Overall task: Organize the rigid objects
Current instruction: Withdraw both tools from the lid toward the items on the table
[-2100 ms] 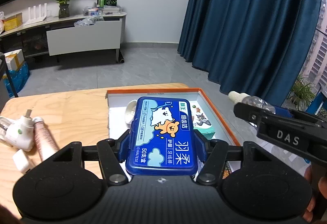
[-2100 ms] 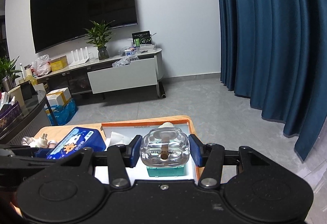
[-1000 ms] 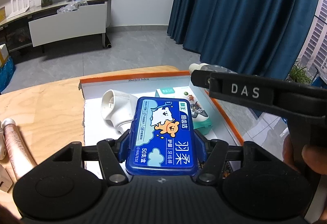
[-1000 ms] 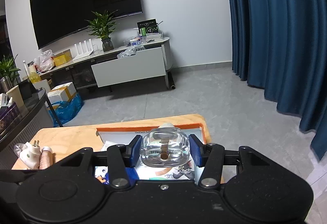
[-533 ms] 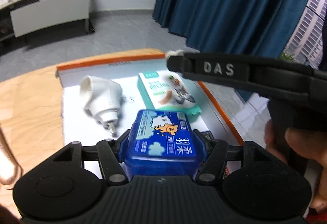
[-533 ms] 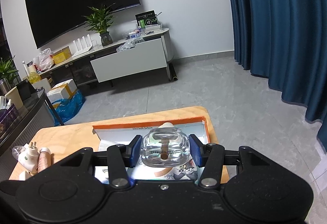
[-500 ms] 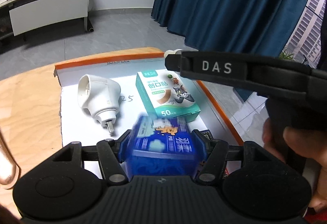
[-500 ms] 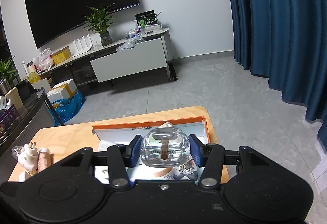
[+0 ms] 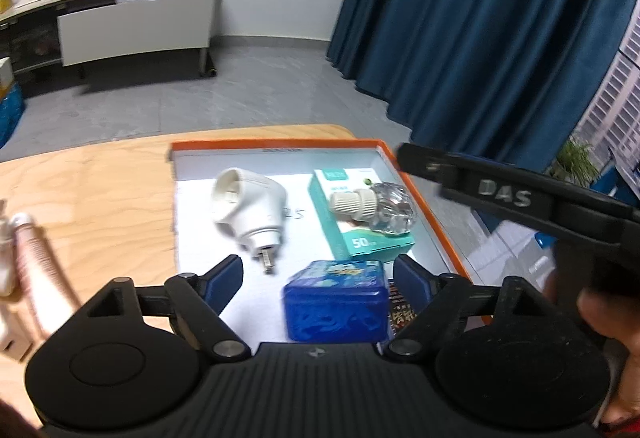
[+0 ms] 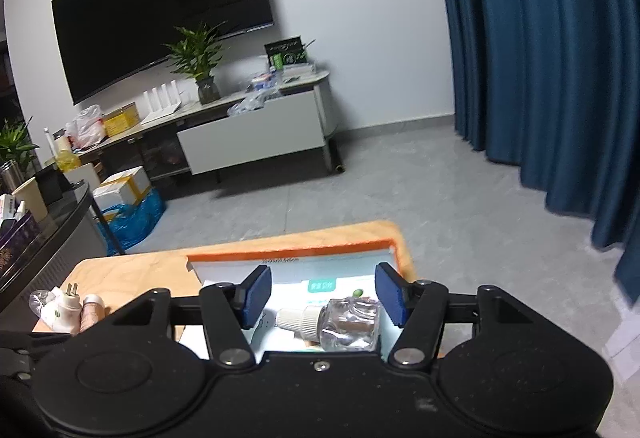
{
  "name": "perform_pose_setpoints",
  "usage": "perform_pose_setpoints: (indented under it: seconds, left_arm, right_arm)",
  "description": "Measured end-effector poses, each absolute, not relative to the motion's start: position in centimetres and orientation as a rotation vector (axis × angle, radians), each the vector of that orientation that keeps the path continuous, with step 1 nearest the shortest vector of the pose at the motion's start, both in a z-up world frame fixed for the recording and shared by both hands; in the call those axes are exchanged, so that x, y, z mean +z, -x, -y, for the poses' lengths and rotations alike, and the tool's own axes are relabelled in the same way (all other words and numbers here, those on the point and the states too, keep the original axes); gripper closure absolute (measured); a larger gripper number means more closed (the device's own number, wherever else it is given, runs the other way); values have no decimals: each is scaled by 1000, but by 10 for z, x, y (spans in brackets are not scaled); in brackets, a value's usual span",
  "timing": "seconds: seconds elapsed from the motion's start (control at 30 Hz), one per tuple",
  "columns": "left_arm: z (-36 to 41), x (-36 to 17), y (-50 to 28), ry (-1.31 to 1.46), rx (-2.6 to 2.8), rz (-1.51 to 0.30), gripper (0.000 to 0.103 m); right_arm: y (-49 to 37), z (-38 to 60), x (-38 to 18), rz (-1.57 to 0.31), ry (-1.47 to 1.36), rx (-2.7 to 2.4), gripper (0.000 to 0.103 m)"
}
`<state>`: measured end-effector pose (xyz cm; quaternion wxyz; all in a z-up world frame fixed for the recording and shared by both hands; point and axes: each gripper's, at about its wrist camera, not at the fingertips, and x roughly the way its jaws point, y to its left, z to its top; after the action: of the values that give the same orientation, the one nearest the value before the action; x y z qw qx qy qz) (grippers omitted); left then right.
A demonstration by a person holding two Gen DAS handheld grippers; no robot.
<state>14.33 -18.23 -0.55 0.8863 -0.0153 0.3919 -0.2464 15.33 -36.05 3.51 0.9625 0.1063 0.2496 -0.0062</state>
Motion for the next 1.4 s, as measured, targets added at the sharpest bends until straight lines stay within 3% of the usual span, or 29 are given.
perform_pose_setpoints:
  seconds: [0.13, 0.4, 0.97, 1.4]
  left_arm:
    - [162, 1, -134, 56, -464, -806, 14]
    - [110, 7, -121, 117, -366, -803, 13]
    - [-6, -16, -100, 199, -161, -791, 12]
    - [-14, -38, -124, 147, -138, -752, 9]
  right_arm:
    - [-140, 349, 46, -503, -216, -23, 24]
    - [-125, 309, 55, -529, -184, 43, 21]
    - [-119, 211, 50, -581, -110, 195, 21]
    - [-120, 190, 38, -619, -110, 216, 21]
